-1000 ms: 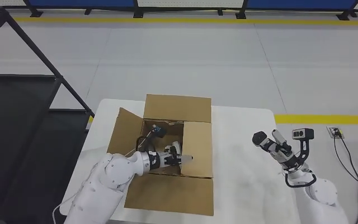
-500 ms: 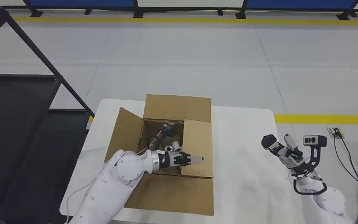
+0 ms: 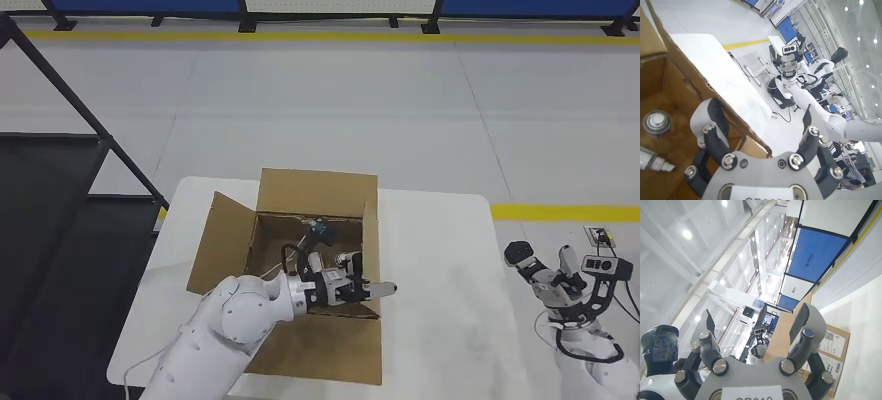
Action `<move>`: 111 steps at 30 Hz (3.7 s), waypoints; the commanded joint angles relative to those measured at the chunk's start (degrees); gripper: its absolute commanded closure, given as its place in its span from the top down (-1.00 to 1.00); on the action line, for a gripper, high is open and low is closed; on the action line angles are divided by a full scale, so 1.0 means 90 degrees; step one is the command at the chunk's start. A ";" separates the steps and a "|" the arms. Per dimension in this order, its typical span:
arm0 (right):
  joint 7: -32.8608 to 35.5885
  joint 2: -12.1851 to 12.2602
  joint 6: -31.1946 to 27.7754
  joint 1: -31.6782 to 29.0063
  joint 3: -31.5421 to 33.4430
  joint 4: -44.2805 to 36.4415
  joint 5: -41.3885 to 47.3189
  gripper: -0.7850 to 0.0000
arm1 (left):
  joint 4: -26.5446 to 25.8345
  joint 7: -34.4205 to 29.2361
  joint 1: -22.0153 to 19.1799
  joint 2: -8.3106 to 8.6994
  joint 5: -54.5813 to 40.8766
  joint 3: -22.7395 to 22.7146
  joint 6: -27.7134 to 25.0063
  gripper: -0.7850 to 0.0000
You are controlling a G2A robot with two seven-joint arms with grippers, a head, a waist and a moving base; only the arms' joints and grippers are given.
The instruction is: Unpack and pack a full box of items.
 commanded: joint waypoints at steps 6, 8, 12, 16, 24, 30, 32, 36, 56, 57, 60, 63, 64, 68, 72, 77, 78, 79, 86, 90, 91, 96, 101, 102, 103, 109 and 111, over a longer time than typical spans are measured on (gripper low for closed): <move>0.0203 0.0064 -0.0151 -0.0222 0.0405 0.0211 0.0428 1.00 | 0.0720 0.0791 -0.0596 -0.0417 0.0106 0.1035 0.0127 1.00; 0.0272 0.0087 -0.0146 -0.0254 0.0522 0.0308 0.0505 1.00 | 0.1016 0.0909 -0.0797 -0.0562 0.0089 0.1322 0.0208 1.00; 0.0420 0.0134 -0.0109 -0.0251 0.0709 0.0513 0.0651 1.00 | 0.1630 0.0938 -0.1188 -0.0863 -0.0007 0.1824 0.0516 1.00; 0.0577 0.0180 -0.0037 -0.0153 0.0830 0.0711 0.0736 1.00 | 0.2172 0.0906 -0.1529 -0.1165 -0.0115 0.2201 0.0956 1.00; 0.0852 0.0250 0.0170 0.0197 0.0810 0.1074 0.0725 1.00 | 0.2809 0.0813 -0.1930 -0.1598 -0.0283 0.2505 0.1401 1.00; 0.0899 0.0267 0.0204 0.0415 0.0681 0.1205 0.0698 1.00 | 0.2638 0.0862 -0.1967 -0.1624 -0.0294 0.2197 0.1059 1.00; 0.0861 0.0261 0.0134 0.0460 0.0634 0.1141 0.0722 1.00 | 0.2305 0.0849 -0.1842 -0.1517 -0.0243 0.1904 0.0918 1.00; 0.0743 0.0249 0.0085 0.0507 0.0522 0.0847 0.0709 1.00 | 0.1186 0.0560 -0.1229 -0.1145 -0.0049 0.0992 0.0797 1.00; -0.1584 -0.0014 0.0442 0.1043 -0.2426 -0.2222 -0.5164 1.00 | -0.3712 0.0594 0.4115 -0.0044 -0.0918 -0.5525 -0.0390 1.00; -0.1732 -0.0048 0.0542 0.1121 -0.2715 -0.2247 -0.5629 1.00 | -0.3679 0.0654 0.4318 -0.0036 -0.1056 -0.5783 -0.0483 1.00; -0.2226 -0.0155 0.0881 0.1414 -0.3514 -0.2175 -0.7016 1.00 | -0.3482 0.0800 0.4871 -0.0023 -0.1485 -0.6503 -0.0749 1.00; -0.2692 -0.0270 0.1355 0.1672 -0.4212 -0.1959 -0.8135 1.00 | -0.3216 0.0855 0.5283 -0.0017 -0.1909 -0.7006 -0.0967 1.00; -0.2765 -0.0305 0.1471 0.1739 -0.4370 -0.1890 -0.8176 1.00 | -0.3126 0.0837 0.5379 -0.0015 -0.2055 -0.7117 -0.1032 1.00; -0.2797 -0.0315 0.1514 0.1760 -0.4400 -0.1865 -0.8175 1.00 | -0.3005 0.0724 0.5518 -0.0004 -0.2261 -0.7259 -0.1166 1.00; -0.2797 -0.0315 0.1514 0.1760 -0.4400 -0.1865 -0.8175 1.00 | -0.3005 0.0724 0.5518 -0.0004 -0.2261 -0.7259 -0.1166 1.00; -0.2780 -0.0316 0.1642 0.1813 -0.4520 -0.1918 -0.8718 1.00 | -0.3005 0.0724 0.5518 -0.0004 -0.2261 -0.7259 -0.1166 1.00; -0.2752 -0.0325 0.1782 0.1879 -0.4646 -0.1985 -0.9160 1.00 | -0.3027 0.0722 0.5517 -0.0003 -0.2250 -0.7231 -0.1135 1.00; -0.2663 -0.0339 0.1934 0.1955 -0.4818 -0.2067 -0.9616 1.00 | -0.3079 0.0692 0.5518 -0.0001 -0.2252 -0.7171 -0.1107 1.00; -0.1476 -0.0505 0.2654 0.2755 -0.5969 -0.2071 -1.1951 1.00 | -0.3142 0.0559 0.5556 0.0028 -0.2439 -0.7130 -0.1097 1.00; -0.0546 -0.0712 0.3133 0.3436 -0.6421 -0.1497 -1.2053 1.00 | -0.3072 0.0517 0.5634 0.0043 -0.2617 -0.7231 -0.1186 1.00; -0.0311 -0.0771 0.3136 0.3617 -0.6530 -0.1322 -1.1953 1.00 | -0.3055 0.0512 0.5655 0.0046 -0.2670 -0.7253 -0.1204 1.00; 0.0337 -0.1040 0.3218 0.4344 -0.6875 -0.0383 -1.1474 1.00 | -0.2983 0.0487 0.5728 0.0061 -0.2869 -0.7367 -0.1265 1.00; 0.0613 -0.1252 0.3211 0.4769 -0.7150 0.0360 -1.1239 0.23 | -0.2949 0.0454 0.5724 0.0080 -0.2954 -0.7399 -0.1254 1.00; 0.0653 -0.1291 0.3233 0.4830 -0.7212 0.0480 -1.1254 0.06 | -0.2948 0.0445 0.5713 0.0084 -0.2963 -0.7398 -0.1243 1.00; 0.0694 -0.1329 0.3264 0.4883 -0.7274 0.0593 -1.1278 -0.05 | -0.2947 0.0439 0.5700 0.0088 -0.2971 -0.7391 -0.1231 1.00; 0.0885 -0.1514 0.3283 0.5075 -0.7498 0.1079 -1.1225 -0.85 | -0.2949 0.0400 0.5607 0.0114 -0.2937 -0.7332 -0.1171 1.00; 0.0882 -0.1538 0.3229 0.5114 -0.7475 0.1165 -1.1185 -1.00 | -0.2928 0.0413 0.5569 0.0122 -0.2907 -0.7311 -0.1146 1.00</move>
